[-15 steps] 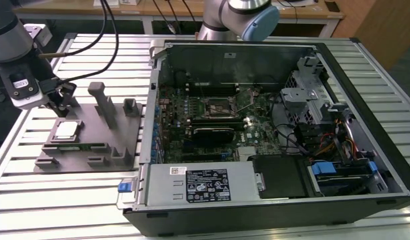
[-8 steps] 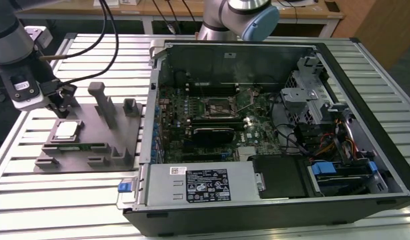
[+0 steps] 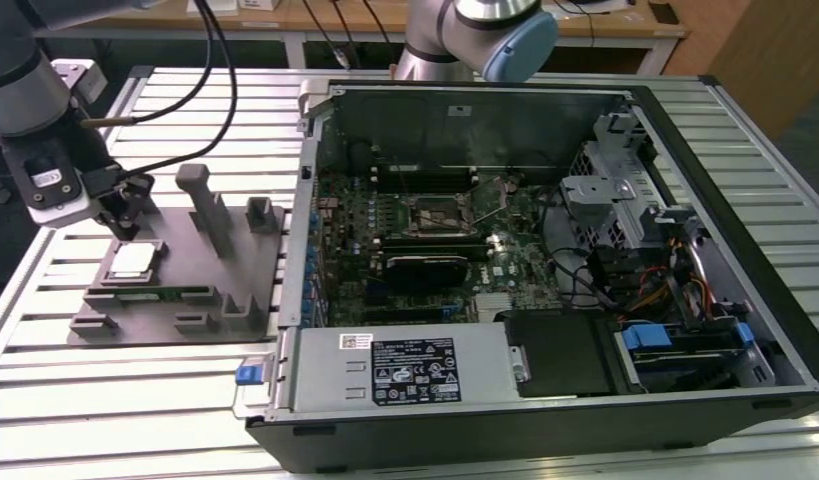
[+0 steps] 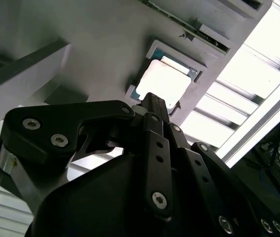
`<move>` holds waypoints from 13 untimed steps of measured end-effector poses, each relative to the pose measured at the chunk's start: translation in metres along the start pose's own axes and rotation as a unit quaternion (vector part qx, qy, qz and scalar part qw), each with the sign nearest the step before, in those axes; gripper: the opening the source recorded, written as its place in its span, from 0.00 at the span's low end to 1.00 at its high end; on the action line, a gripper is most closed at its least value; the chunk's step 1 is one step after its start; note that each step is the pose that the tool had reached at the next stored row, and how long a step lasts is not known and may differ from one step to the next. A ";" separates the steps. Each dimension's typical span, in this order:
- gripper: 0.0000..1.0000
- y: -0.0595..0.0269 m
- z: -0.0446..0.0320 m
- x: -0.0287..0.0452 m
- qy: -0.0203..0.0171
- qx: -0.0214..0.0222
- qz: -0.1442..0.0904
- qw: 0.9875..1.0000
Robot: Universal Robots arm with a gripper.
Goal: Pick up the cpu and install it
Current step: 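Pick up the cpu and move it towards the insertion slot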
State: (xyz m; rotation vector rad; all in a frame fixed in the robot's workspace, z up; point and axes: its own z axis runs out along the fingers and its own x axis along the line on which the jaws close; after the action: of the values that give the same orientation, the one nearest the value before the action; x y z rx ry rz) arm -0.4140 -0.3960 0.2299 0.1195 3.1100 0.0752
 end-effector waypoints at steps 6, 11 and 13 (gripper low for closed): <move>0.11 -0.0029 0.0030 0.0016 0.000 0.000 0.000 1.000; 0.11 -0.0088 0.0065 0.0019 0.000 0.000 0.000 1.000; 0.11 -0.0110 0.0090 0.0019 0.000 0.000 0.000 1.000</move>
State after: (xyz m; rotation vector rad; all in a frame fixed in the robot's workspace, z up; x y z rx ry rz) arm -0.4164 -0.4064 0.2202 0.1195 3.1099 0.0737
